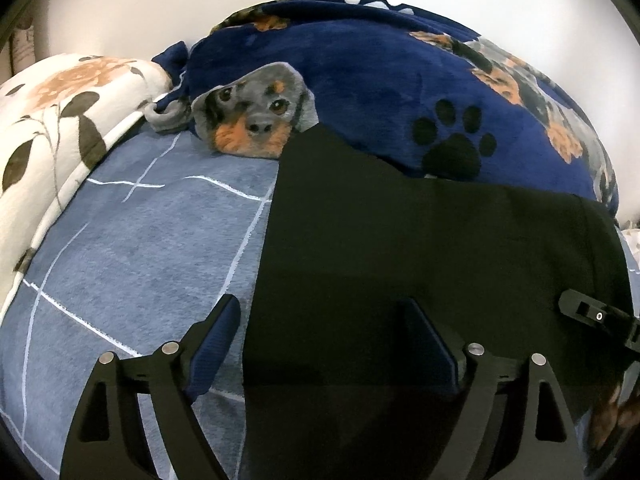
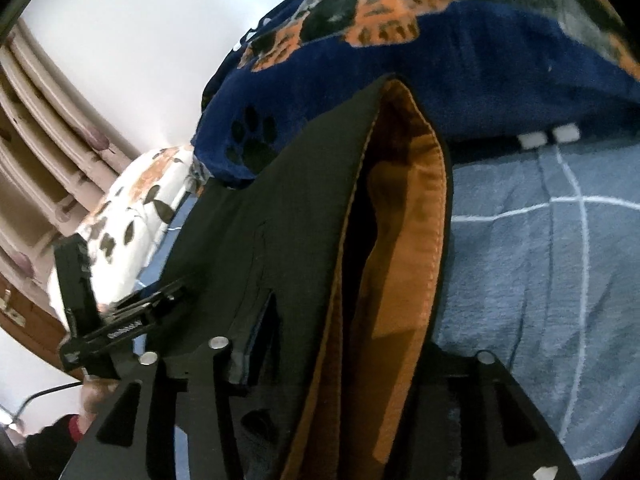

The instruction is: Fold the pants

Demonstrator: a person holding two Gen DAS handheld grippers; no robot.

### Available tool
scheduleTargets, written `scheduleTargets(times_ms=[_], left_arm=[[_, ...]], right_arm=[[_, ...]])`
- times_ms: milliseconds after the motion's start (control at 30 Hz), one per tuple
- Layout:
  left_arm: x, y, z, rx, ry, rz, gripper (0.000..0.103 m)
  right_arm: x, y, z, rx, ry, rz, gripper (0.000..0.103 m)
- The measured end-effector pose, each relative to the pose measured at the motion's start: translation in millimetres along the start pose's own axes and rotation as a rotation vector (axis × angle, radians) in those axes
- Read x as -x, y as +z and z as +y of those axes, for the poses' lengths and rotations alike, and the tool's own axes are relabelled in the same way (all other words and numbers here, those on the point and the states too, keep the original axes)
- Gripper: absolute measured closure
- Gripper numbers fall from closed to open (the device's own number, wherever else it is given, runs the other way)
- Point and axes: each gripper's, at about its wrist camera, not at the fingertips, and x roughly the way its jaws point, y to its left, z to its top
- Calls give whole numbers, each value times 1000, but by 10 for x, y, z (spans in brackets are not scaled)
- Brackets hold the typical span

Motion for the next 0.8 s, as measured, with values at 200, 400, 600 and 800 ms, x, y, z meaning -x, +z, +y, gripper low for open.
scheduleTargets(times_ms=[200,400,600,800], left_arm=[[9,-10,-6,-9,16,-8,17],[17,-15,-19,-21,33,-19,17],[30,-25,-32,-34,55,-28,17],[34,-33,-42,-39,65,-33,16]], right_arm=[[125,-39,89,21,-195,-92,17],[226,-74,225,69,-341,-175,13],[231,-91,331,121,-407,-185,9],[160,-98,426,168,-444,-169,7]])
